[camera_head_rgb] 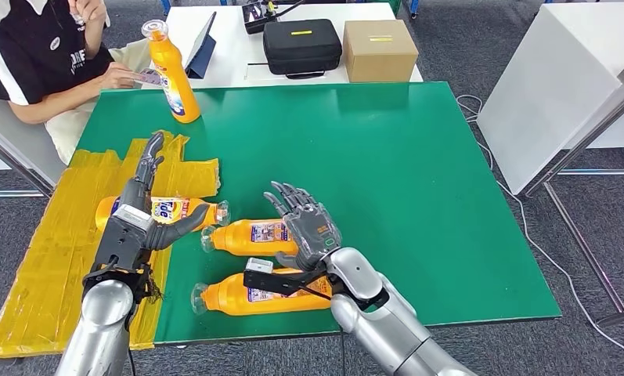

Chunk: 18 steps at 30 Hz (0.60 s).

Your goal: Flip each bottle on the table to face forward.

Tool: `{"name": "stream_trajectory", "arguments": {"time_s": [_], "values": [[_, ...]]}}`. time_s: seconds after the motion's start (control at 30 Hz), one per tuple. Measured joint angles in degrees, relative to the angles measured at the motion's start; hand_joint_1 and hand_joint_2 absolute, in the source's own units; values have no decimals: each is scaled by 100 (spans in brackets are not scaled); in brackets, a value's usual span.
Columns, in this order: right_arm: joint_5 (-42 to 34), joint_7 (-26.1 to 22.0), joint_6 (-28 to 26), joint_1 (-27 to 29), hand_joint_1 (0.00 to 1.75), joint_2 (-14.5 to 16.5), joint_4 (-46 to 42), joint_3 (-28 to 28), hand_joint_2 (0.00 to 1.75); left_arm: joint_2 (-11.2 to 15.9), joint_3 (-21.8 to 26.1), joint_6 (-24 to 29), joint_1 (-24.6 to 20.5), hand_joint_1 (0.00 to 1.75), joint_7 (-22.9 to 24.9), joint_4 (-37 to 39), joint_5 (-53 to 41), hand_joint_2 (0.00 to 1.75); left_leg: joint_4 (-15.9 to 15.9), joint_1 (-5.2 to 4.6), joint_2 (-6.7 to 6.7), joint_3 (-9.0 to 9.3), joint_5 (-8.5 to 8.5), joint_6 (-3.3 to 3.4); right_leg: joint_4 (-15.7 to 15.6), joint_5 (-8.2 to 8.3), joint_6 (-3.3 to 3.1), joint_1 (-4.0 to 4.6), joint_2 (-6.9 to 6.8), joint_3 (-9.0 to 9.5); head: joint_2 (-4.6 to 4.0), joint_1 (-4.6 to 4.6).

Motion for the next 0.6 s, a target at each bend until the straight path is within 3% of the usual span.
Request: {"name": "stream_trajectory", "arguments": {"time_s": [0.6], "values": [[177,430,-168,-418,0,252,1068,-89,175,-17,-56,16,-6,0,114,0,10,175,0,0,0,0,1,0,0,0,0,0,0,0,0,0]]}}
